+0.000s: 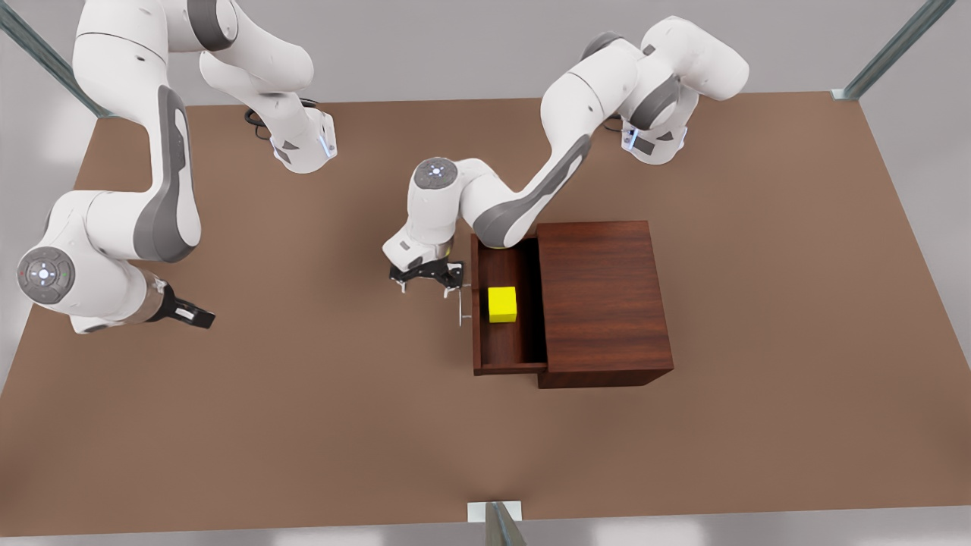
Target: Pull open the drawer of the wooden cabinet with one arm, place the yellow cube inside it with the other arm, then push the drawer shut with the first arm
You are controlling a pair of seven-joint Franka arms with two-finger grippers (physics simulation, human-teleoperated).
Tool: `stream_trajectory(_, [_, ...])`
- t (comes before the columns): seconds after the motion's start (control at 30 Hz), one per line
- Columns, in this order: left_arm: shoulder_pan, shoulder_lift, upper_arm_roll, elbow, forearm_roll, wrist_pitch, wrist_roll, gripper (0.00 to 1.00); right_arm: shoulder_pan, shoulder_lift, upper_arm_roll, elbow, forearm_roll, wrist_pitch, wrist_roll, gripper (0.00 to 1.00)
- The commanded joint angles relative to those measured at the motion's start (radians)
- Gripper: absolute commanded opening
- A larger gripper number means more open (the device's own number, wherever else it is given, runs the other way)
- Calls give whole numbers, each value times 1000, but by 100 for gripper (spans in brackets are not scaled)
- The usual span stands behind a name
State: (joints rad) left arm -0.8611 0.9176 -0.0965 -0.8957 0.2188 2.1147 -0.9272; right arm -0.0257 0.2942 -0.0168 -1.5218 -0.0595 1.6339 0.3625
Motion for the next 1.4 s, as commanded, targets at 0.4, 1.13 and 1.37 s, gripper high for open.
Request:
stream_trajectory(0.4, [-41,83,60,-2,96,88,-567,100,0,17,0,11,6,0,-386,100])
stream_trajectory(1.13, [-13,61,70,-23,117,-159,-294,100,20,31,0,11,3,0,-367,100])
stream_trajectory(1.37, [48,52,64,-26,51,-199,-222,100,20,31,0,11,3,0,-367,100])
